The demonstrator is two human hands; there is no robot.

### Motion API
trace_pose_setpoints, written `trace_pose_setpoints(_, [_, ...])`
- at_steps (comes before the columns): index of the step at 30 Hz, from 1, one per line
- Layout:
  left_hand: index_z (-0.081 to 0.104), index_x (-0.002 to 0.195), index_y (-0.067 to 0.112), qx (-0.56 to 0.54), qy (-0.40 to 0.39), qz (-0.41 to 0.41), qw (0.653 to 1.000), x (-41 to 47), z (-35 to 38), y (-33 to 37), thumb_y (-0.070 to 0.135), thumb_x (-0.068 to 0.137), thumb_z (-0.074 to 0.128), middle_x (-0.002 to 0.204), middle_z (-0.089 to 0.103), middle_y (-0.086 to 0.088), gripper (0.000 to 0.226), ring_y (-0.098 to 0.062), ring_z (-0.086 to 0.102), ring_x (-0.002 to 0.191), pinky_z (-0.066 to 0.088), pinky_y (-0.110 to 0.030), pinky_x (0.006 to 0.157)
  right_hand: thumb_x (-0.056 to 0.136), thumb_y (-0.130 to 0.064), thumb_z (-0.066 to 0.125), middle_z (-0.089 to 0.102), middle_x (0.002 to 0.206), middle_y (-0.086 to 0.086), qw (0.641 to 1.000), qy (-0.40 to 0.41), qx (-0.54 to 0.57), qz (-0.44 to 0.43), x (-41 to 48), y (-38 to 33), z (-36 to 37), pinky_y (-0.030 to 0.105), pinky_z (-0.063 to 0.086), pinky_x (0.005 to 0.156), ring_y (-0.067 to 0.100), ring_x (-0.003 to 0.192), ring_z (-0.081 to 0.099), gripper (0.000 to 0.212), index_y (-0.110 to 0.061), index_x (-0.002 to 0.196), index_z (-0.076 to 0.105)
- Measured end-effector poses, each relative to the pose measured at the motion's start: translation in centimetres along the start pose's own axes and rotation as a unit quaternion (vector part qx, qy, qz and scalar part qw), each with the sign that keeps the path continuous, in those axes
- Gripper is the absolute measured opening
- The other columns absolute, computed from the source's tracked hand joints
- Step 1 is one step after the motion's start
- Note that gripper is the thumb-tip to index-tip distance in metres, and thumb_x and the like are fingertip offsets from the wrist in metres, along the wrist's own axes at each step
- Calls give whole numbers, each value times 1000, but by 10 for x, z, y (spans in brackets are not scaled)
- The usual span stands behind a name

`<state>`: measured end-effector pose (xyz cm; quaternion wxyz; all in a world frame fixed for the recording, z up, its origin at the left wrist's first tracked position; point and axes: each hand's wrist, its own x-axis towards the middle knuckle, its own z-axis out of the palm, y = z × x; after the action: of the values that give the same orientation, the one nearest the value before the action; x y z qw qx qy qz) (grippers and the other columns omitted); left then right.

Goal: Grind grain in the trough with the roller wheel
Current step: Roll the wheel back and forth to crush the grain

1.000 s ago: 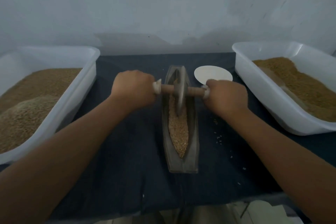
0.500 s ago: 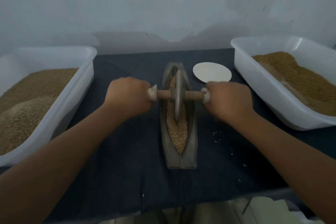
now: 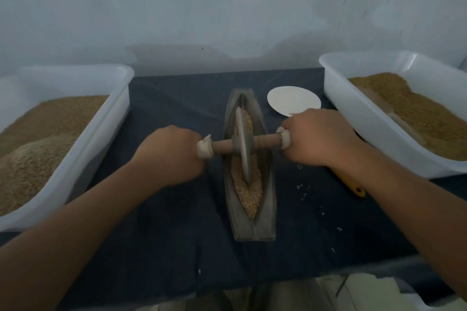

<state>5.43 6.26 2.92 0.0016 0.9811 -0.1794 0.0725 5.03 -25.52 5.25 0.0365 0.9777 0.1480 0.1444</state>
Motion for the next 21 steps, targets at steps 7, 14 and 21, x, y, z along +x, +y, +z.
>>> trace_pose_setpoints(7, [53,69,24,50,12,-38,998,76,-27,11,54,85,60,73,58,4,35,-26,63,72,53,-35,65,89,-45,51,63,79,-5,993,-23,9,111,40,1,13,33,40,65,24,79,61,26,-26,82,67])
trace_pose_setpoints(14, [55,63,25,13,-73,54,996,-9,-28,1,53,70,49,57,55,9,29,-7,53,53,37,-25,48,75,-62,34,49,53,-11,1000,0,17,10,-39,-5,-10,26,27,47,6,48,46,36,-31,62,49])
trace_pose_setpoints(21, [52,65,23,60,38,-45,996,70,-19,7,49,83,56,71,61,2,33,-25,56,62,45,-32,61,93,-44,51,51,62,-6,995,44,-11,86,35,3,14,31,33,55,21,62,54,31,-25,68,54])
